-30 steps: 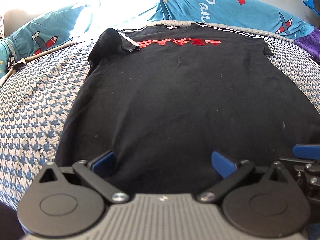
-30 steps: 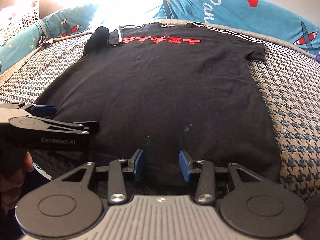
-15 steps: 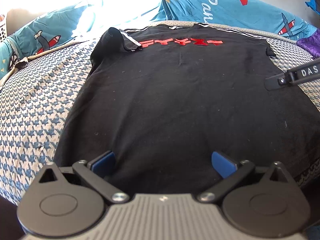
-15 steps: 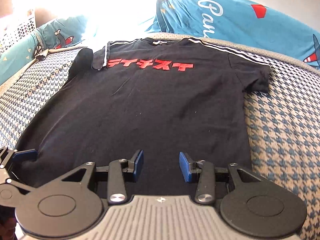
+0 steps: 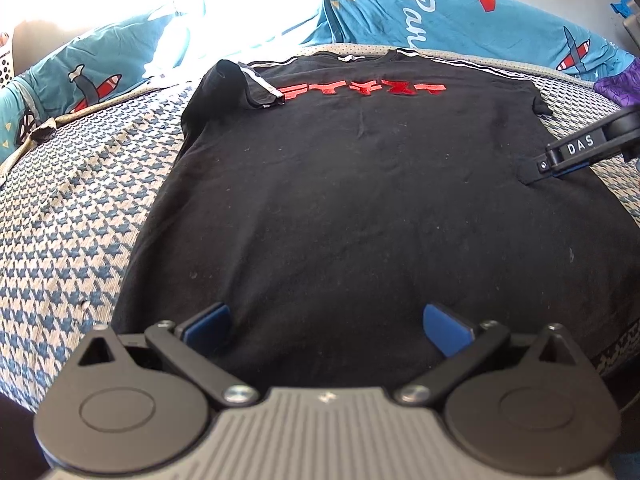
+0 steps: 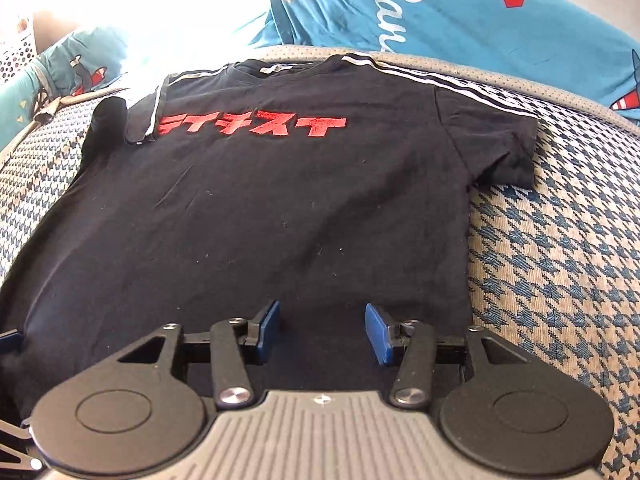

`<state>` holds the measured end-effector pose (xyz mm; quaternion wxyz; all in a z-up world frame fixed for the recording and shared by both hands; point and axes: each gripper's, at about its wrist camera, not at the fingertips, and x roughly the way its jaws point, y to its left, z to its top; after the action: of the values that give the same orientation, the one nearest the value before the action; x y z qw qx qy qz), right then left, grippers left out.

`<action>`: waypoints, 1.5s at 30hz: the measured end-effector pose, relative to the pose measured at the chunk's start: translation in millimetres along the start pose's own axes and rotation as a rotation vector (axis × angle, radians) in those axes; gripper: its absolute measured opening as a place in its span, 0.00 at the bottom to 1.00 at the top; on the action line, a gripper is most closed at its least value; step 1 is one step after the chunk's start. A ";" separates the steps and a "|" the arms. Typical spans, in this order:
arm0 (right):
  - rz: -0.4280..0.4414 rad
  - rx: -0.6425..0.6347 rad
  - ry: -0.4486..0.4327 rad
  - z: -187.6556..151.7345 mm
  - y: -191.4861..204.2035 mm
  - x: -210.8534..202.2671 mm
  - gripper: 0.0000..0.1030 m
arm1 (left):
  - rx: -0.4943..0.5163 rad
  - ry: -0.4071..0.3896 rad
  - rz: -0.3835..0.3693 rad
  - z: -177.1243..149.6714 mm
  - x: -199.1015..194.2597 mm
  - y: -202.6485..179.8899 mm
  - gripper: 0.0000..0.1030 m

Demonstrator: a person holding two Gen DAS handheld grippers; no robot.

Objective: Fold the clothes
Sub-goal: 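Move the left tool to the black shirt's side edge and close on it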

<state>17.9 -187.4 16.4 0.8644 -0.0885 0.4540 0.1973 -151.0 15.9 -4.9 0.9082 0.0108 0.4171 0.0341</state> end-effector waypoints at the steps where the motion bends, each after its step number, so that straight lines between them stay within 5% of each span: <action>1: -0.009 -0.016 0.004 -1.7 -0.1 -0.3 0.47 | -0.001 0.000 -0.001 2.0 0.5 0.4 1.00; 22: 0.016 0.037 -0.032 16.3 3.9 2.2 0.50 | 0.030 -0.108 0.119 106.4 62.7 32.5 1.00; 33: 0.020 0.147 -0.047 38.6 -4.5 14.0 0.51 | 0.318 -0.267 0.292 144.6 90.8 40.9 0.99; 45: 0.027 0.174 -0.046 52.2 7.0 25.6 0.51 | 0.442 -0.247 0.262 154.5 123.9 55.0 0.96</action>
<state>67.1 -157.0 25.5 0.8764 -0.0025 0.4504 0.1707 43.8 80.8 4.7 0.9156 0.2665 0.2955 0.0576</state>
